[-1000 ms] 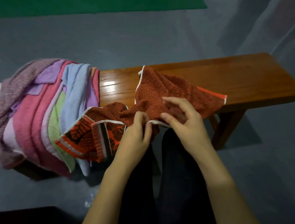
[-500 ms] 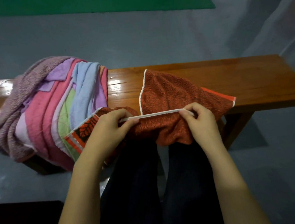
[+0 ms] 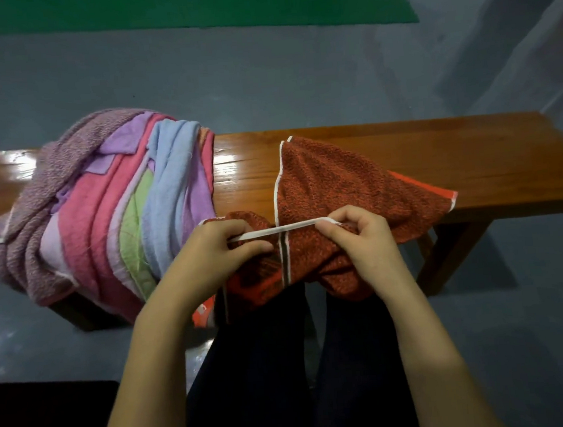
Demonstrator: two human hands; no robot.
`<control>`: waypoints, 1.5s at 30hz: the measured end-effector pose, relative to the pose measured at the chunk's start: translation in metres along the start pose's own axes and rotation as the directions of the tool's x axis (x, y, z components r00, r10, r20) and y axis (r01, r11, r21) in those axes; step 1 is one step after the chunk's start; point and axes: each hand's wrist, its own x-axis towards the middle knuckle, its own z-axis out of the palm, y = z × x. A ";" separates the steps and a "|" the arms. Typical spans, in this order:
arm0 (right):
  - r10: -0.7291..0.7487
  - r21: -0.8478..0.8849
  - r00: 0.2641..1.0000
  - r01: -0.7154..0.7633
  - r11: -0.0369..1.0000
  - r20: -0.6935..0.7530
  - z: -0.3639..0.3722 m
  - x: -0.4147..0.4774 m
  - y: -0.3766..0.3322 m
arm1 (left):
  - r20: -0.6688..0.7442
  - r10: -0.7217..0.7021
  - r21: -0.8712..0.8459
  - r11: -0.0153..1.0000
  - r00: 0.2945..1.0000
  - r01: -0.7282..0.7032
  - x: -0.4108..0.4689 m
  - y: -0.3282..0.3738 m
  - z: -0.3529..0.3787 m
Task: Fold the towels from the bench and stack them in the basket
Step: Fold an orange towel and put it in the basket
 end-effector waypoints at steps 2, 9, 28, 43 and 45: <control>-0.034 -0.029 0.996 0.032 0.999 -0.085 -0.002 0.000 0.004 | -0.024 -0.046 0.020 0.999 0.999 0.046 -0.001 -0.008 -0.006; 0.001 0.157 1.000 -0.001 0.988 0.004 0.002 0.001 0.000 | -0.339 -0.109 -0.262 0.965 0.934 0.018 0.001 0.002 -0.003; 0.086 0.046 0.986 -0.094 0.995 0.144 -0.028 -0.003 -0.012 | -0.433 -0.145 -0.108 0.988 0.890 0.108 -0.002 -0.002 -0.008; 0.066 0.082 0.977 -0.084 0.993 0.202 -0.010 -0.006 -0.030 | -0.128 0.025 -0.188 0.981 0.991 -0.049 0.005 0.028 0.028; 0.124 0.024 0.973 -0.131 0.991 0.193 -0.018 -0.009 -0.025 | -0.206 -0.047 -0.173 0.985 0.977 0.011 0.005 0.015 0.017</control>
